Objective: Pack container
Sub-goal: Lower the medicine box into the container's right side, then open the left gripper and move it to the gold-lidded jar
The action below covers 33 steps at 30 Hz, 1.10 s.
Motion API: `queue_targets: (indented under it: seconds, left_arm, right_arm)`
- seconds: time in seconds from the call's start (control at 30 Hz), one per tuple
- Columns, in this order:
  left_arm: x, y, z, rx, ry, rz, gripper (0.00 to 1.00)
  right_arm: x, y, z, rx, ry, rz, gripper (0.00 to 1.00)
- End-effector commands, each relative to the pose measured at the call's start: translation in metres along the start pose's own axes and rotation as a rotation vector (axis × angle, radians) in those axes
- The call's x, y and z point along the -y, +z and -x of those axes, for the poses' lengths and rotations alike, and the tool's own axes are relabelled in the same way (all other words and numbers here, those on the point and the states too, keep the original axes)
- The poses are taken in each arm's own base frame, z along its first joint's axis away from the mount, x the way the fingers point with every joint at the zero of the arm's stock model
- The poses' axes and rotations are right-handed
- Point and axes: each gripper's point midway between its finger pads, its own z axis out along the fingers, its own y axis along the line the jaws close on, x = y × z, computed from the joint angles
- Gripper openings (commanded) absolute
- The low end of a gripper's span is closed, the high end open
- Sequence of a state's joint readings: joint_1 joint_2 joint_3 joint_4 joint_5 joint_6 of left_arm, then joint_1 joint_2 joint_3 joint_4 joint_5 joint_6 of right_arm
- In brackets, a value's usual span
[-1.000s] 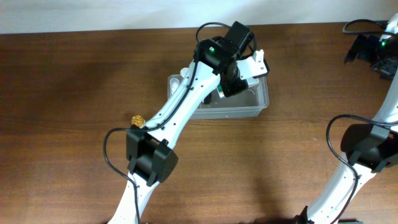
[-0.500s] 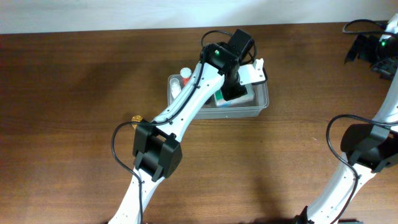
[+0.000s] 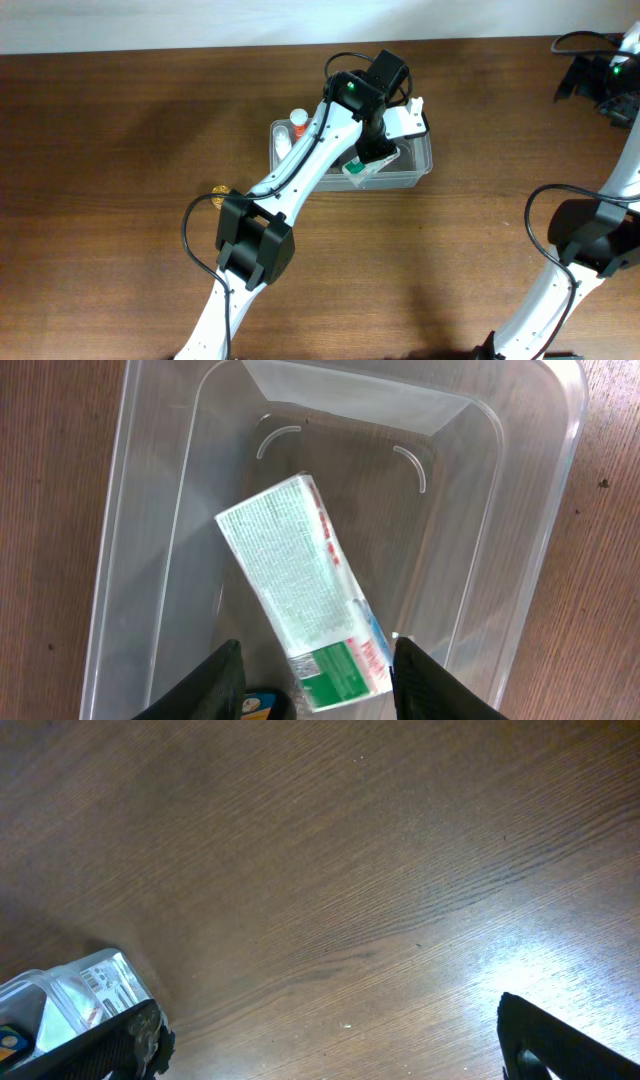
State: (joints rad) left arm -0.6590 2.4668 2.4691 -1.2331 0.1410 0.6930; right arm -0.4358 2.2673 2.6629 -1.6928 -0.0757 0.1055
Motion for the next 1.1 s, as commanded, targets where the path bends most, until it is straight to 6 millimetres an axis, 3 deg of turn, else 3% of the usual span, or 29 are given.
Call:
queue_targets:
  seconds: [0.0,0.13,0.27,0.37,0.53,0.73,0.83,0.9,1.03,1.07]
  left_arm:
    - [-0.005,-0.004,0.008,0.023,0.005,0.018,0.48]
    - [-0.011,-0.024,0.020,0.066,-0.035,0.051,0.47]
    - [-0.012,-0.066,0.031,0.110,-0.071,0.085,0.47]
    - [-0.016,-0.102,0.025,0.104,-0.114,0.139,0.47]
    - [-0.021,-0.154,-0.005,0.026,-0.201,0.247,0.52]
    - [-0.047,-0.217,-0.043,0.026,-0.486,0.441,0.56]
    - [-0.054,-0.249,-0.073,0.032,-0.688,0.512,0.57]
    - [-0.062,-0.271,-0.097,0.049,-0.842,0.570,0.61]
    - [-0.072,-0.308,-0.124,0.149,-1.025,0.586,0.72]
    - [-0.071,-0.315,-0.128,0.179,-1.046,0.563,0.79]
  right_arm:
    - [-0.001,-0.014,-0.002,0.025,0.002,-0.004,0.98]
    - [-0.001,-0.014,-0.002,0.025,0.002,-0.004,0.98]
    - [-0.001,-0.014,-0.002,0.025,0.002,-0.004,0.98]
    - [-0.001,-0.014,-0.002,0.025,0.002,-0.004,0.98]
    - [-0.001,-0.014,-0.002,0.025,0.002,-0.004,0.98]
    - [-0.001,-0.014,-0.002,0.025,0.002,-0.004,0.98]
    - [-0.001,-0.014,-0.002,0.025,0.002,-0.004,0.98]
    - [-0.001,-0.014,-0.002,0.025,0.002,-0.004,0.98]
    - [-0.001,-0.014,-0.002,0.025,0.002,-0.004,0.98]
    - [-0.001,-0.014,-0.002,0.025,0.002,-0.004,0.98]
